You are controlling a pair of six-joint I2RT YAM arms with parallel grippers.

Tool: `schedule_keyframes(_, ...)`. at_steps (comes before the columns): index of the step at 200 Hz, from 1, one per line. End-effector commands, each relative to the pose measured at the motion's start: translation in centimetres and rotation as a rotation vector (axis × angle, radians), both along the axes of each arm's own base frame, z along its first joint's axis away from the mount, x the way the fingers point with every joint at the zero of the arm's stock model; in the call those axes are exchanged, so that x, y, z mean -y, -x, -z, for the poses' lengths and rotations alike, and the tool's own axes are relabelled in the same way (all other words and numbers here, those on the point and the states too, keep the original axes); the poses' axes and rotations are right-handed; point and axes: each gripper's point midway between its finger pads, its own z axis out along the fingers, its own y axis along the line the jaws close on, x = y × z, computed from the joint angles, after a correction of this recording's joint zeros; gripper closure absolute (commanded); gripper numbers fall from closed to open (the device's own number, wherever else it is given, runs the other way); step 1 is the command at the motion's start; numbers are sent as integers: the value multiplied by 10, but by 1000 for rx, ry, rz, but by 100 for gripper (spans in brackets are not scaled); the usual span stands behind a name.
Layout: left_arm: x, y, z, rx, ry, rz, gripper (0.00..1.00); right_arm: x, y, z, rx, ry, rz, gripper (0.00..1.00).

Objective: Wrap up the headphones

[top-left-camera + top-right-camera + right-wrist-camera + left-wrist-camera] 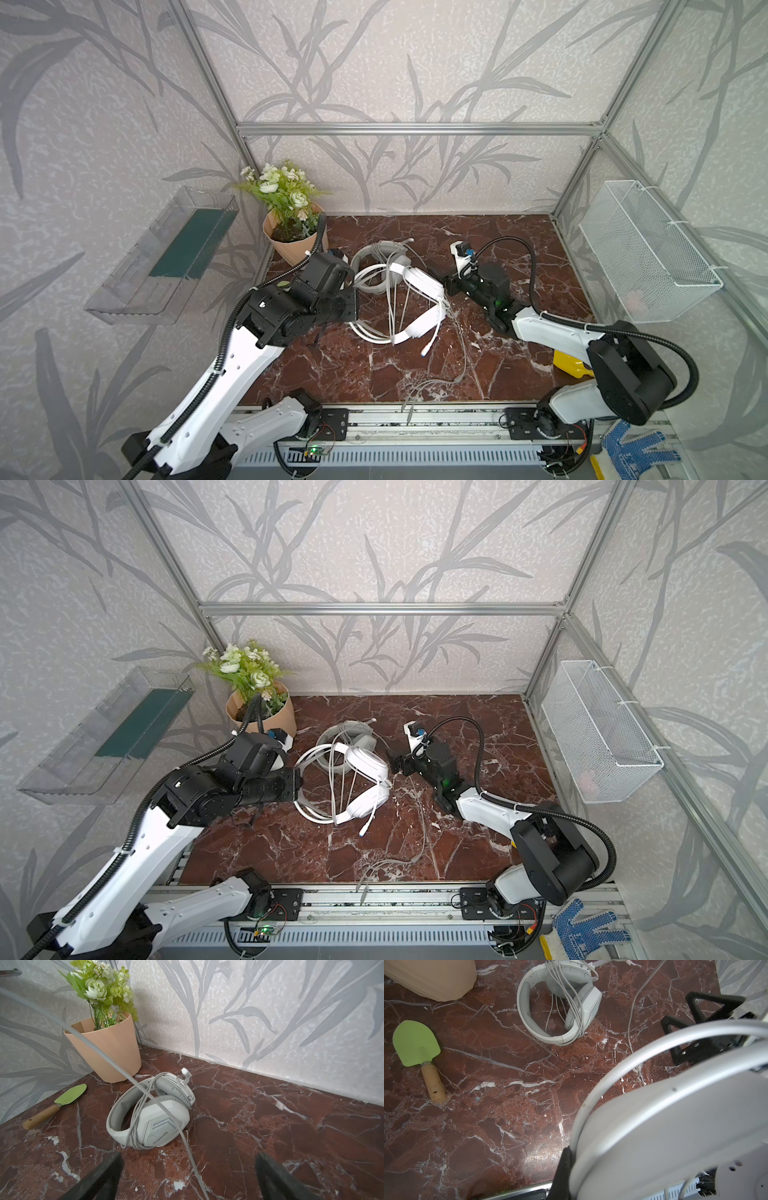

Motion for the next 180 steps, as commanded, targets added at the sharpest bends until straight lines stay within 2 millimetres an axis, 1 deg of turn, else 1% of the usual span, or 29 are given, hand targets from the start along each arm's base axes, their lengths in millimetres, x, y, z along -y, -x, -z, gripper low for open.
schedule_keyframes(1, 7, -1, -22, 28, 88, -19, 100, -3, -4, -10, 49, -58, -10, 1)
schedule_keyframes(20, 7, -1, -27, 26, 96, -23, 100, -9, -3, 3, 29, -38, -45, 1)
schedule_keyframes(32, 8, 0, -29, 22, 102, -24, 100, -10, -4, 10, 21, -31, -46, 1)
schedule_keyframes(52, 11, 1, -36, 22, 126, -13, 100, -11, -9, 18, 12, -5, -44, 1)
schedule_keyframes(89, 12, 5, -45, 20, 149, -13, 100, -11, -20, 33, -24, 0, -42, 0)
schedule_keyframes(112, 13, 6, -48, 16, 162, -12, 100, -17, -25, 46, -57, 8, -62, 5)
schedule_keyframes(120, 14, 6, -49, 15, 166, -10, 100, -19, -27, 44, -53, 6, -70, 6)
schedule_keyframes(122, 14, 6, -49, 16, 167, -9, 100, -20, -27, 52, -71, 14, -70, 7)
schedule_keyframes(124, 14, 6, -49, 15, 168, -10, 100, -20, -28, 55, -76, 15, -71, 7)
schedule_keyframes(163, 17, 8, -55, 17, 193, -4, 100, -27, -33, 69, -110, 15, -87, 15)
schedule_keyframes(180, 18, 8, -56, 19, 199, -2, 100, -31, -34, 75, -125, 15, -99, 20)
